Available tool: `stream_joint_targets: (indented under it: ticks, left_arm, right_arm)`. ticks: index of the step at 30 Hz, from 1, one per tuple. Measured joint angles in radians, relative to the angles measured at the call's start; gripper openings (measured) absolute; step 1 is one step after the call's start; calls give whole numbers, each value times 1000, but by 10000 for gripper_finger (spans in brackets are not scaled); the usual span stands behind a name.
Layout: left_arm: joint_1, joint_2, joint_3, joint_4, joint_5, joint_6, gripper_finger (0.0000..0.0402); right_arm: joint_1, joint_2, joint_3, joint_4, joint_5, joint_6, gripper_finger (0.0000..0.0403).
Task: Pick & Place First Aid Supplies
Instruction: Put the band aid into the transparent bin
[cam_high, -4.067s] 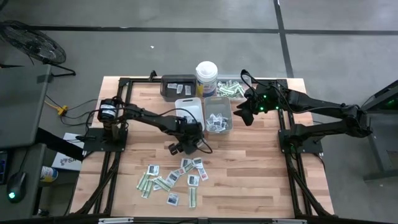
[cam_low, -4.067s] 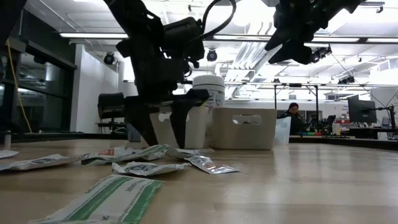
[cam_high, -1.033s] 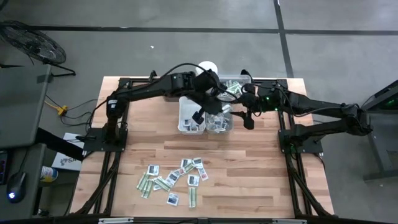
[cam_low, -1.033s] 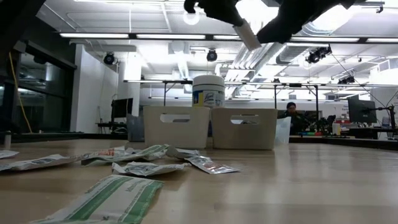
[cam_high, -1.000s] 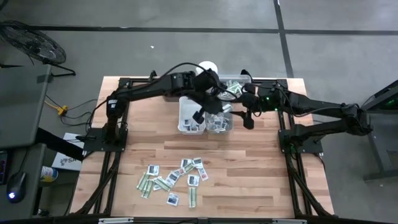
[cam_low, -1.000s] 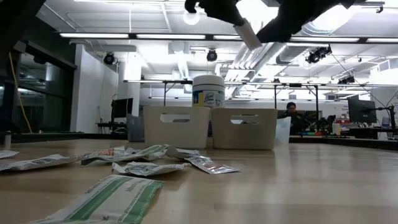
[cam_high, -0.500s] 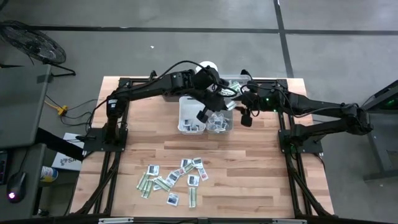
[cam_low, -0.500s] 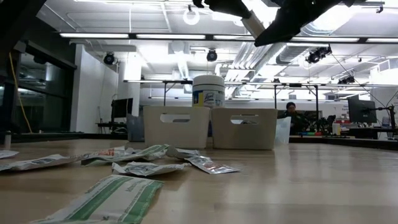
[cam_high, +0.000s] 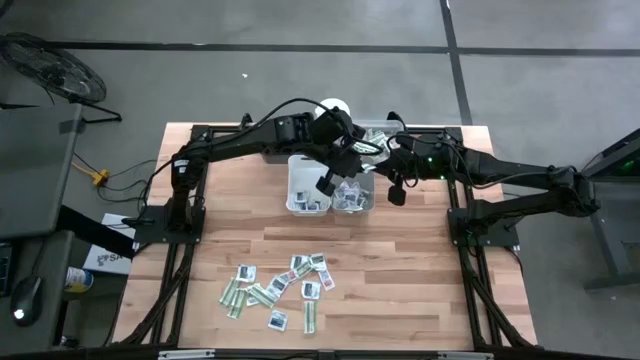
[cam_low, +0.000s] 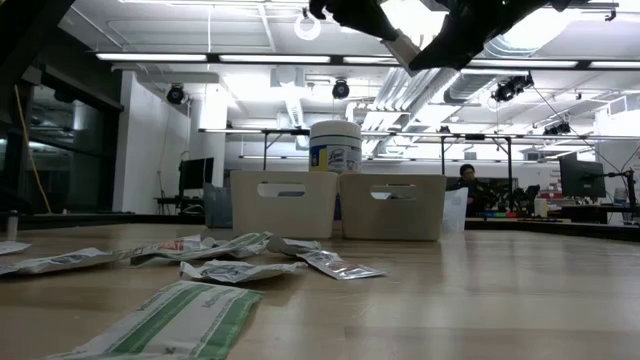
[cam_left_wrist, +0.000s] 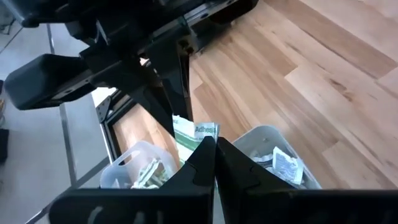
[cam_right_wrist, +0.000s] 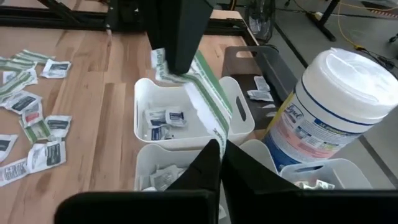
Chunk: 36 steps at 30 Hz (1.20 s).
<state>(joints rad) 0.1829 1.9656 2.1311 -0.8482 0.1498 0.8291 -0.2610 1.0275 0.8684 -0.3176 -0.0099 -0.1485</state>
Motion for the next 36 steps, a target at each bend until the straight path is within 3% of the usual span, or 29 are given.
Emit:
stream_joint_targets:
  ticks: [5, 10, 15, 19, 27, 36]
  left_arm:
    - [0, 0, 0, 3, -23, 18, 7]
    - [0, 0, 0, 19, -28, 58, 64]
    - [0, -11, -2, -24, -148, 57, 137]
    - [8, -46, -2, -125, -239, 48, 163]
    - [7, -112, -1, -338, -239, -33, 134]
    - [7, -191, -5, -410, -231, -98, 87]
  right_arm:
    - [0, 0, 0, -5, 4, 14, 1]
    - [0, 0, 0, -32, 10, 19, 1]
    - [-10, 0, 0, -93, 61, 58, 0]
    - [-60, 0, 0, -165, 82, 93, 0]
    - [-232, 44, 0, -233, 53, -43, 0]
    - [-421, 218, 0, -174, -13, -199, 0]
